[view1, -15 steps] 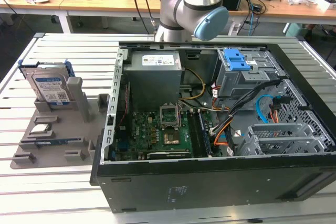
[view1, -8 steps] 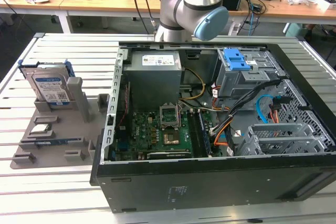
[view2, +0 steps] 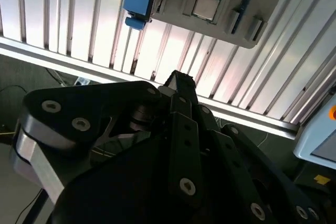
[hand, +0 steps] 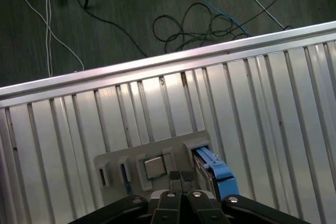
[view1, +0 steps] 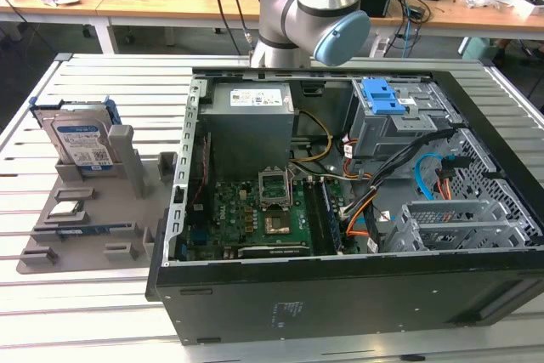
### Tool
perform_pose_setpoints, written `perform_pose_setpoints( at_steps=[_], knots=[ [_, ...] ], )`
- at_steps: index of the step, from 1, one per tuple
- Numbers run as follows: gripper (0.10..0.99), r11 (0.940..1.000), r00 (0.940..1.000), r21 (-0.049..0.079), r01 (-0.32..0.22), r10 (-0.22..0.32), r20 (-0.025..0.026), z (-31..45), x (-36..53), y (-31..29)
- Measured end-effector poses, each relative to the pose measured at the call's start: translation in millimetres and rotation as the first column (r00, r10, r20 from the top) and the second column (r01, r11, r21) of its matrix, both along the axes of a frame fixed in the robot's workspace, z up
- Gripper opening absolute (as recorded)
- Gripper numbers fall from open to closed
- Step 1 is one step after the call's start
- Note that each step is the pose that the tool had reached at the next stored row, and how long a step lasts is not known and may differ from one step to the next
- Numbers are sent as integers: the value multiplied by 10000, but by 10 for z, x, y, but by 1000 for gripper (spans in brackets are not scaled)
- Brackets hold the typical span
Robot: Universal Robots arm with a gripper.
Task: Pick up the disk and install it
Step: 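Pick up the disk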
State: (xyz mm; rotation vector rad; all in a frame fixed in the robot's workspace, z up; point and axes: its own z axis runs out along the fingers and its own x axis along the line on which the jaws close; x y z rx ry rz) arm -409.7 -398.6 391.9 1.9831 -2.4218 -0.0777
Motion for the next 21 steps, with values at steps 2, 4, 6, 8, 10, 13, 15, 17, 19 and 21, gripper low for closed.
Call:
perform_pose_setpoints(
  at_steps=[2, 4, 6, 8, 10, 13, 15, 17, 19, 21],
  knots=[
    [106, 9997, 9997, 0, -246, 246, -1, 0, 0, 0],
    [106, 9985, 9985, 0, -545, 545, 0, 0, 0, 0],
    [106, 9968, 9968, 0, -799, 799, -1, 0, 0, 0],
    [106, 9952, 9952, 0, -976, 976, 0, 0, 0, 0],
    [106, 9931, 9931, 0, -1171, 1171, -1, 0, 0, 0],
    [106, 9904, 9904, 0, -1386, 1386, 0, 0, 0, 0],
    [106, 9880, 9880, 0, -1542, 1542, -1, 0, 0, 0],
    [106, 9845, 9845, 0, -1755, 1755, 0, 0, 0, 0],
    [106, 9806, 9806, 0, -1959, 1959, 0, 0, 0, 0],
    [106, 9771, 9771, 0, -2128, 2128, -1, 0, 0, 0]
  ],
)
